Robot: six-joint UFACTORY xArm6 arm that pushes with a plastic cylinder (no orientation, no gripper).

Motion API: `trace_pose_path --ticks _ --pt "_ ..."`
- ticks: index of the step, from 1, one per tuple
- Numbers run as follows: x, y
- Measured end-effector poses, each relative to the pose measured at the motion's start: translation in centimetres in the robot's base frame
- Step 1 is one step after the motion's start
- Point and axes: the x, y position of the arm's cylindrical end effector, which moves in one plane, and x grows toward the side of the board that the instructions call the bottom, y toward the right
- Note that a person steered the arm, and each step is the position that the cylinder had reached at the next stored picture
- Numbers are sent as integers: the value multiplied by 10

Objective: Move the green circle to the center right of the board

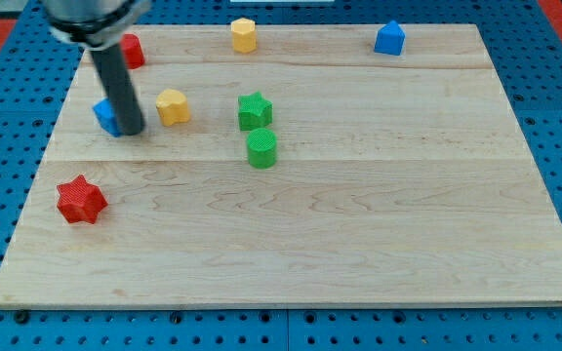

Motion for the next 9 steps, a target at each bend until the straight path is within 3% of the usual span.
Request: trace_pose_path --ticks 2,4,5,6,8,9 --pt "1 1" --pt "4 105" --pt "-6 115" --pt "-8 169" --pt "40 164" --pt "47 218"
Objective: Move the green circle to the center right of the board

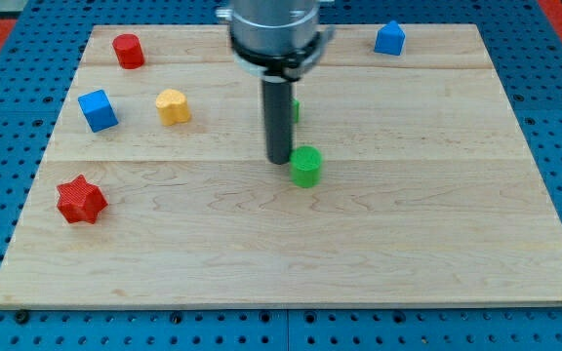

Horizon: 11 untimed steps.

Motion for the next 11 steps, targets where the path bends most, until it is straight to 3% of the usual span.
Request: trace_pose_path --ticks 1,2,3,4,5,6,7,8,10,11 --pt "16 -32" --pt "50 -6" --pt "29 49" --pt "-31 98" --pt "-24 112" --pt "-36 61" --pt "-74 87" --pt "-75 118" --pt "-116 143" --pt "-65 148"
